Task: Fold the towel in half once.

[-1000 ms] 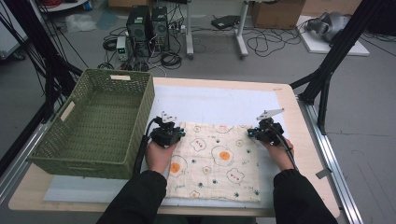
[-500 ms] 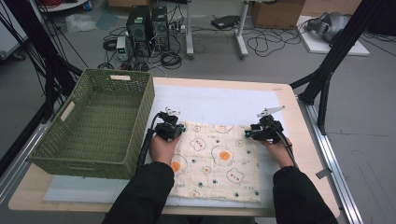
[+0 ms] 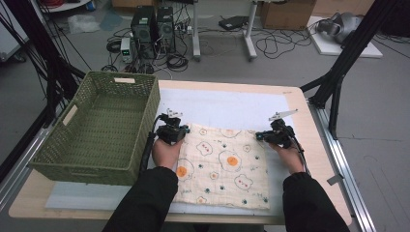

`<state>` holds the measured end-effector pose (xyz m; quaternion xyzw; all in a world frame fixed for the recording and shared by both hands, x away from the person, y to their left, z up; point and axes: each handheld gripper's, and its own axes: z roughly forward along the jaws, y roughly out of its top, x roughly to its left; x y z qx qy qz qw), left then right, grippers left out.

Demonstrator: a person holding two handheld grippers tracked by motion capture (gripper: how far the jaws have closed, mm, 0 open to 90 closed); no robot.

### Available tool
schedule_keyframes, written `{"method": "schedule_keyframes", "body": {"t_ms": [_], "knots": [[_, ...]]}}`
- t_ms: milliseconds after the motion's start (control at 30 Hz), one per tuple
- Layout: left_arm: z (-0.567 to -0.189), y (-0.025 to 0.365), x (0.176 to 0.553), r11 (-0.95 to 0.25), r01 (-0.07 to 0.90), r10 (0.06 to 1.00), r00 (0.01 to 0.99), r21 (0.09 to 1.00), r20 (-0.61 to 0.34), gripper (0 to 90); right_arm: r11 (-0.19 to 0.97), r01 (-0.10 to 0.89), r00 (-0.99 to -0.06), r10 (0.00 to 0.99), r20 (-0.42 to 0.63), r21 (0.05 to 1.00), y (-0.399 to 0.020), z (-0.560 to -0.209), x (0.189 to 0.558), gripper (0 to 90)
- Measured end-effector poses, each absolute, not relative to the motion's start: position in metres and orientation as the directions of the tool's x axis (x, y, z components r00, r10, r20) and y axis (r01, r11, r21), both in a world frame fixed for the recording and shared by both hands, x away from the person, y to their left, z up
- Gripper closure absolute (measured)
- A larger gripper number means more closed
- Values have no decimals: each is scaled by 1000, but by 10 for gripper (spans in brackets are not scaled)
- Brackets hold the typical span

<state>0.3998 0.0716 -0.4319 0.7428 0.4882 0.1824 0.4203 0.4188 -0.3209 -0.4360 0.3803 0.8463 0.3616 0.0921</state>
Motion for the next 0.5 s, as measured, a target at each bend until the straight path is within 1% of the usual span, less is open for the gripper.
{"method": "schedule_keyframes", "body": {"t_ms": [133,200,267,400,433,500], "knots": [[-427,76,391,-178,547,874,470,818,-124,872,411,565,-705,691,160,715,-326,-426,412,890],[-425,80,386,-164,547,871,471,821,-140,872,407,556,-718,674,171,725,-328,-421,407,890],[-422,84,378,-141,521,866,476,842,-150,872,403,539,-734,655,178,740,-329,-415,400,890],[-417,85,360,-141,486,846,512,863,-150,872,375,513,-756,623,200,772,-333,-402,383,890],[-416,85,355,-146,479,841,521,866,-146,872,374,495,-766,615,190,784,-333,-400,378,890],[-415,86,344,-150,459,832,537,876,-139,872,375,493,-773,602,197,785,-334,-399,367,890]]}}
